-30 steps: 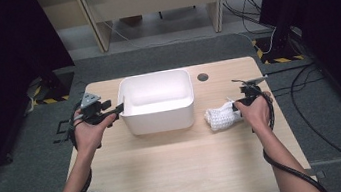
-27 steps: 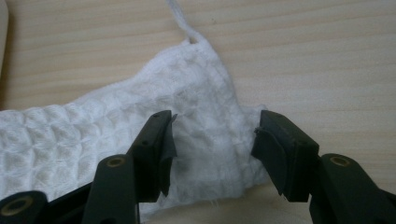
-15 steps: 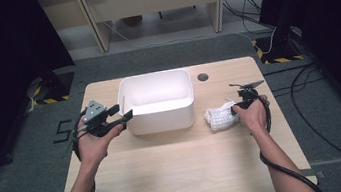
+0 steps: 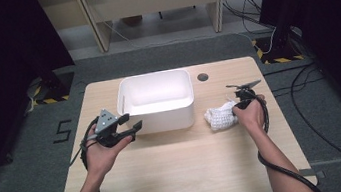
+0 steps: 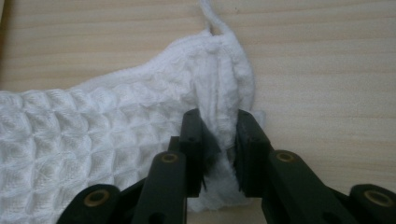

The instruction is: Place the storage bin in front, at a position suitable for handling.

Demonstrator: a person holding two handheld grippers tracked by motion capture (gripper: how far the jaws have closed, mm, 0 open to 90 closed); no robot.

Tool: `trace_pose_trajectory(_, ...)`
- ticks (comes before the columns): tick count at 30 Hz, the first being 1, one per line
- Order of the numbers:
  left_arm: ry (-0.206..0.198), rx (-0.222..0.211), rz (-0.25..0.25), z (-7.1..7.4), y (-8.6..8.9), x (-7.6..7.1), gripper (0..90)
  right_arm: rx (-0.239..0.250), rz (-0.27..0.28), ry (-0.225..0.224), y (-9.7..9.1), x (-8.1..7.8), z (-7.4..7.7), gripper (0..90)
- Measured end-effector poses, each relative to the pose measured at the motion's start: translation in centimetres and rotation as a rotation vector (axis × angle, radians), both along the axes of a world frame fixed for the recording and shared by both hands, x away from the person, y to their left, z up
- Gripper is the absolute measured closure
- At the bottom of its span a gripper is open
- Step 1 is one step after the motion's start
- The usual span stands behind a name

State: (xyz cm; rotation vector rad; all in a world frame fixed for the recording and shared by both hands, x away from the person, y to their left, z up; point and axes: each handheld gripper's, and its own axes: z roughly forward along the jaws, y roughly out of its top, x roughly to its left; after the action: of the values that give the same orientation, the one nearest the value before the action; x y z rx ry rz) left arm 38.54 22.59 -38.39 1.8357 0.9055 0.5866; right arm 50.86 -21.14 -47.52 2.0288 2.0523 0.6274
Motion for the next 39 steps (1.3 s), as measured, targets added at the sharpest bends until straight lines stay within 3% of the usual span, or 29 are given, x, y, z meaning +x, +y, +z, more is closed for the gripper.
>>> trace_pose_trajectory(11, 0.001, 0.063, -0.166, -0.8, -3.8, -1.3, 43.2, 0.027, 0.030, -0.062, 0.5, -1.6, 1.7, 79.7)
trace_pose_trajectory(22, 0.042, 0.103, -0.286, -3.0, -8.2, -1.5, 39.5, 0.072, 0.134, -0.084, 2.5, -5.2, 4.0, 80.0)
trace_pose_trajectory(27, 0.041, 0.132, -0.361, -3.8, -11.2, -1.1, 35.9, 0.070, 0.182, -0.087, 3.6, -6.7, 4.9, 80.1)
trace_pose_trajectory(32, 0.067, 0.161, -0.404, -5.3, -14.3, -0.2, 32.6, 0.103, 0.227, -0.075, 4.9, -7.9, 5.2, 80.1)
trace_pose_trajectory(39, 0.094, 0.222, -0.408, -7.9, -16.9, 0.7, 27.1, 0.121, 0.277, -0.071, 6.6, -8.9, 5.4, 80.1)
